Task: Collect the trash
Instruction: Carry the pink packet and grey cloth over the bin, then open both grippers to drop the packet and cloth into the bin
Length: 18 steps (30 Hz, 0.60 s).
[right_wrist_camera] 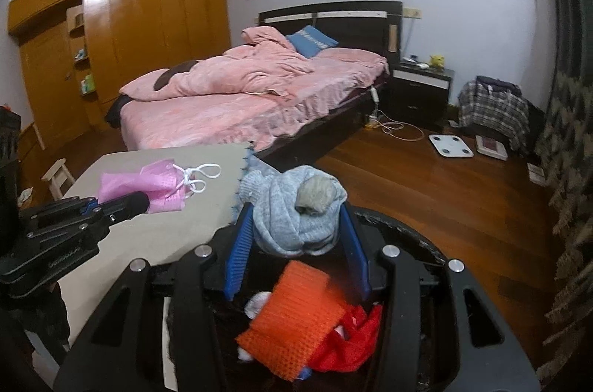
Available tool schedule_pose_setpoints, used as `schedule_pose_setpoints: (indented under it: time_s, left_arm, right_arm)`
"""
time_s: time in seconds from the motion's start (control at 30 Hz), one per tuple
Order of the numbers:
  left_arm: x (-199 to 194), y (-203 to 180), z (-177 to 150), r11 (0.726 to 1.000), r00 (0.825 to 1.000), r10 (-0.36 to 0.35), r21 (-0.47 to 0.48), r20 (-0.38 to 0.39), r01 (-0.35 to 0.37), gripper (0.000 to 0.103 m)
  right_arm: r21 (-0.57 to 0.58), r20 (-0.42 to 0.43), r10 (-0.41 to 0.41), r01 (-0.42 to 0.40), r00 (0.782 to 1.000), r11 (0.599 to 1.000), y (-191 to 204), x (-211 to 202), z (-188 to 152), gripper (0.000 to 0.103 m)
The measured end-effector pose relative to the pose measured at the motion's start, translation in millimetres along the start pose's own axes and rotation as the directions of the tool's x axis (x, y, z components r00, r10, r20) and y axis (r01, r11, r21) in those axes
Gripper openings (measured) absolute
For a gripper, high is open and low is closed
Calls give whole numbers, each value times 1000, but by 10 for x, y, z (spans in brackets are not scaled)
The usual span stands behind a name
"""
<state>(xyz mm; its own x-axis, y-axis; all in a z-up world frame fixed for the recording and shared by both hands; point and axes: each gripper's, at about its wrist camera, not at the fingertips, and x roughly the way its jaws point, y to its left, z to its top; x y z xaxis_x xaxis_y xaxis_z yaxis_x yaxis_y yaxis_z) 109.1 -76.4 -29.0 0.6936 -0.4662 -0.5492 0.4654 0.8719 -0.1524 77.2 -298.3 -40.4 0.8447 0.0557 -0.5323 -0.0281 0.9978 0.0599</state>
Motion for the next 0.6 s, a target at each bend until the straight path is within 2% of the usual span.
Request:
schedule_pose_setpoints:
  time_s: [0.2,0.47,0.53,0.6]
  left_arm:
    - [122,-208,-74,999,999,-28,19,-25,28,9]
    - [289,-303,-119,998,997,-50,27,-56,52,10]
    - [330,-326,-136,997,996,-62,32,-66,64,11]
    - [358,-338,-148,997,995,-70,36,-76,73,19]
  right_arm:
    - [28,-23,-40,41,999,999,-232,3,-200,45]
    - [49,-54,-69,72,996,996,-383,95,-334,45]
    - [49,-63,-73,76,995,996,-381,125,-349,48]
    - [48,-69,-83,86,994,995,-395,144,-371,51]
